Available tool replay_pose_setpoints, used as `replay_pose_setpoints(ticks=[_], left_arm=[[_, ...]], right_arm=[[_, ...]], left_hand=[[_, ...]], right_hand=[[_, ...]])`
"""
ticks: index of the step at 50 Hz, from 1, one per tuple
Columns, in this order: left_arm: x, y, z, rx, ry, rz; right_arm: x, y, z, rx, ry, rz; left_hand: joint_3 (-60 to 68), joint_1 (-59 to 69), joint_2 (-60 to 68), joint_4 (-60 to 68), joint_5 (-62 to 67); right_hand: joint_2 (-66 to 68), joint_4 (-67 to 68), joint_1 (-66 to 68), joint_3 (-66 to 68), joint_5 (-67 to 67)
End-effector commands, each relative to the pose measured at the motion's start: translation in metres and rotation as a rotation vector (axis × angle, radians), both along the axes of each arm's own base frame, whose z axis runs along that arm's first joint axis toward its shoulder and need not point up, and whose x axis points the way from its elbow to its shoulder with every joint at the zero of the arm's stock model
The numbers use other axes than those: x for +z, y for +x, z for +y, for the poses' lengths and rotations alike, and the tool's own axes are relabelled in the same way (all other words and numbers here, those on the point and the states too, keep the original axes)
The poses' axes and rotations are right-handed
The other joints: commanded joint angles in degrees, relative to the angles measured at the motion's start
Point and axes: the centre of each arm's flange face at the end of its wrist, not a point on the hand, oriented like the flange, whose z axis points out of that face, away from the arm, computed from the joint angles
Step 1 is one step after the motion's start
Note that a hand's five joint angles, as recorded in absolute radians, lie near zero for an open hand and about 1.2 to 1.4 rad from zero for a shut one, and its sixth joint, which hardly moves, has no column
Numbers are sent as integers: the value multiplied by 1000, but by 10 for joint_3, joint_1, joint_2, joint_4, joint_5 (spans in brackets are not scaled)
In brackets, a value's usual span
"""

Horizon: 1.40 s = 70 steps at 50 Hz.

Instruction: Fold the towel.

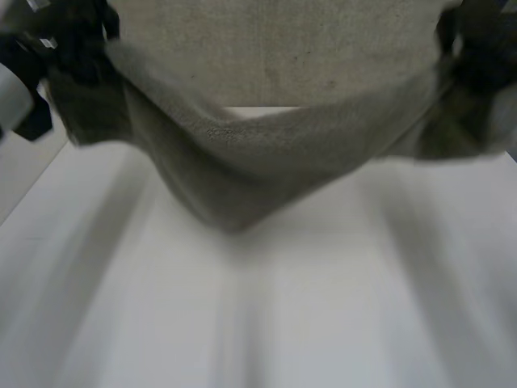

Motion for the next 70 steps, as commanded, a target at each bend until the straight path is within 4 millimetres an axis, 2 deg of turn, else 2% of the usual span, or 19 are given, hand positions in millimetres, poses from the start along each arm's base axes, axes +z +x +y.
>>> replay_pose_setpoints(ticks=[1, 6, 10, 11, 13, 17, 22, 24, 25, 27, 30, 32, 35, 40, 52, 55, 57, 59, 70], left_arm=[[-100, -19, -37, -21, 257, -222], [-102, -38, -55, 8, 143, -357], [-53, -45, -71, 93, -99, -240], [-53, -45, -71, 93, -100, -240], [-6, -44, -66, 100, -251, -49], [17, -34, -57, 86, -268, 73], [-3, -29, -51, 75, -172, 69], [-34, -30, -46, 54, -57, 28], [-34, -30, -46, 54, -56, 28], [-73, -33, -37, 26, 82, -27], [-96, -34, -30, 13, 158, -69], [-131, -32, -15, -10, 265, -160], [-159, -26, 2, -34, 340, -247], [-178, -24, 28, -89, 385, -320], [-143, -17, 52, -85, 296, -302], [-140, -17, 58, -91, 287, -302], [-141, -18, 61, -96, 291, -310], [-141, -18, 62, -97, 291, -312], [-138, -12, 57, -66, 287, -311]], right_arm=[[-87, 19, -30, 66, 232, 238], [-86, 28, -64, -39, 116, 234], [-55, 35, -91, -174, -195, 92], [-55, 35, -91, -174, -196, 91], [-31, 36, -84, -206, -328, -9], [-17, 32, -70, -189, -346, -36], [-41, 36, -62, -122, -226, 31], [-67, 38, -54, -67, -96, 93], [-67, 38, -54, -66, -96, 94], [-95, 38, -47, -25, 22, 182], [-111, 38, -42, -4, 80, 238], [-144, 32, -33, 21, 190, 368], [-168, 26, -21, 58, 270, 509], [-185, 22, -6, 108, 337, 608], [-153, 4, 16, 75, 319, 607], [-149, 1, 24, 91, 337, 625], [-147, -1, 29, 104, 346, 650], [-142, -8, 29, 97, 353, 675], [-106, -1, 7, 78, 327, 335]], left_hand=[[-105, -60, -91, -101, -180], [-99, -53, -84, -94, -174], [-95, -50, -81, -91, -170], [-95, -50, -81, -91, -170], [-94, -48, -79, -89, -169], [-94, -48, -79, -89, -169], [-97, -51, -82, -93, -172], [-95, -50, -81, -91, -170], [-95, -50, -81, -91, -170], [-95, -50, -81, -91, -170], [-95, -50, -81, -91, -170], [-95, -50, -81, -91, -170], [-95, -50, -81, -91, -170], [-97, -51, -82, -93, -172], [-122, -77, -108, -118, -197], [-218, -172, -203, -214, -293], [-434, -388, -419, -430, -509], [-475, -429, -460, -471, -550], [-638, -593, -624, -634, -713]], right_hand=[[50, 32, 45, 31, 35], [50, 32, 45, 31, 35], [50, 32, 45, 31, 35], [50, 32, 45, 31, 35], [50, 32, 45, 31, 35], [50, 32, 45, 31, 35], [50, 32, 45, 31, 35], [50, 32, 45, 31, 35], [50, 32, 45, 31, 35], [50, 32, 45, 31, 35], [50, 32, 45, 31, 35], [50, 32, 45, 31, 35], [50, 32, 45, 31, 35], [50, 32, 45, 31, 35], [50, 32, 45, 31, 35], [50, 32, 45, 31, 35], [50, 32, 45, 31, 35], [-524, -542, -529, -543, -539], [-557, -574, -561, -576, -572]])
